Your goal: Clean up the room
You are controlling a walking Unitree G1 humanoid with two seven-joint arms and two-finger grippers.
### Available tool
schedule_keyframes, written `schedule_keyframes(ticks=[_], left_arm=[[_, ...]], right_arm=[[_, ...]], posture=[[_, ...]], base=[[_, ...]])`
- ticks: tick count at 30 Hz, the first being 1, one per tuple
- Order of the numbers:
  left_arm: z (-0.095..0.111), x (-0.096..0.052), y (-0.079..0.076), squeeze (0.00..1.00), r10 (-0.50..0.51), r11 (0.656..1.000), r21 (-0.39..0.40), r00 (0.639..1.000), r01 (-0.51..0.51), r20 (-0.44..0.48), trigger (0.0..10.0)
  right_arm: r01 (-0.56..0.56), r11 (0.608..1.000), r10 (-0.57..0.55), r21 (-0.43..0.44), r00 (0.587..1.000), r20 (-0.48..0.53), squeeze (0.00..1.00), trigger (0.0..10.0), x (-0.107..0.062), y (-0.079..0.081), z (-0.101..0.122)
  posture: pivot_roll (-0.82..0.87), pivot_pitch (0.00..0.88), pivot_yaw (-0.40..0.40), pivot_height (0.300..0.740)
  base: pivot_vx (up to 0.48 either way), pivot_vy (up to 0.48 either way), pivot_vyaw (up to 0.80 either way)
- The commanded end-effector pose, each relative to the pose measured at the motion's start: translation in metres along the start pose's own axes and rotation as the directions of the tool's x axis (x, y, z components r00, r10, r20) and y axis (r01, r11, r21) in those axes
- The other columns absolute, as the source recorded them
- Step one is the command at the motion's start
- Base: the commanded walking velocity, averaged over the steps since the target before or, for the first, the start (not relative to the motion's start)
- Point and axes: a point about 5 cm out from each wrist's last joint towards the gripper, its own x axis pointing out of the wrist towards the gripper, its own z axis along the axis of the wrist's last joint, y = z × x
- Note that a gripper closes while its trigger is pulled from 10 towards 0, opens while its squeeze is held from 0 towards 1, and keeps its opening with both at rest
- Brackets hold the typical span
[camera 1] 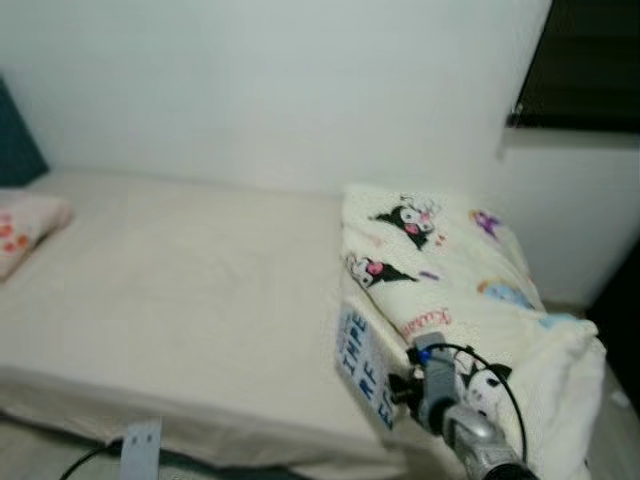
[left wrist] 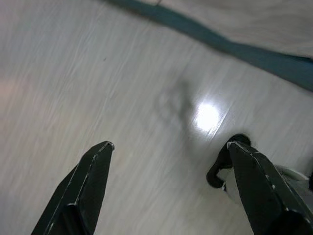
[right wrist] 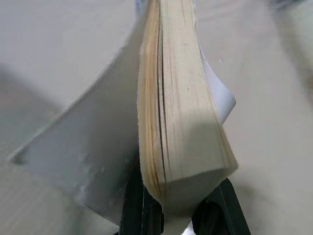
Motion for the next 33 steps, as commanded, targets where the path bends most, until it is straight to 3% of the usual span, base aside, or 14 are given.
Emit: schedule_keyframes(ticks=[1, 13, 21, 33], left_arm=[[-0.001, 0.000, 0.001, 0.00, -0.002, 1.000, 0.013, 1.000, 0.002, -0.008, 10.0], [-0.001, 0.000, -0.002, 0.00, -0.022, 0.998, 0.053, 1.000, 0.022, -0.007, 10.0], [0.007, 0.000, -0.014, 0.00, -0.079, 0.993, 0.088, 0.996, 0.076, 0.029, 10.0], [0.006, -0.001, -0.016, 0.00, -0.093, 0.992, 0.083, 0.995, 0.091, 0.029, 10.0]], right_arm=[[-0.009, 1.000, 0.010, -0.026, 1.000, 0.021, 0.00, 10.0, 0.002, 0.000, 0.006], [-0.007, 1.000, 0.008, -0.024, 1.000, 0.010, 0.00, 10.0, 0.000, -0.001, 0.003], [0.100, 0.984, -0.093, 0.149, 0.994, -0.049, 0.00, 10.0, -0.015, -0.015, -0.023], [0.090, 0.988, -0.077, 0.123, 0.992, -0.101, 0.00, 10.0, -0.023, -0.014, -0.039]], posture=[[-0.01, 0.000, -0.022, 0.740], [-0.03, 0.000, -0.024, 0.740], [-0.03, 0.000, -0.022, 0.740], [-0.04, 0.000, -0.018, 0.740]], base=[[0.000, 0.000, 0.69], [0.000, 0.000, 0.70], [0.000, 0.000, 0.70], [0.000, 0.000, 0.70]])
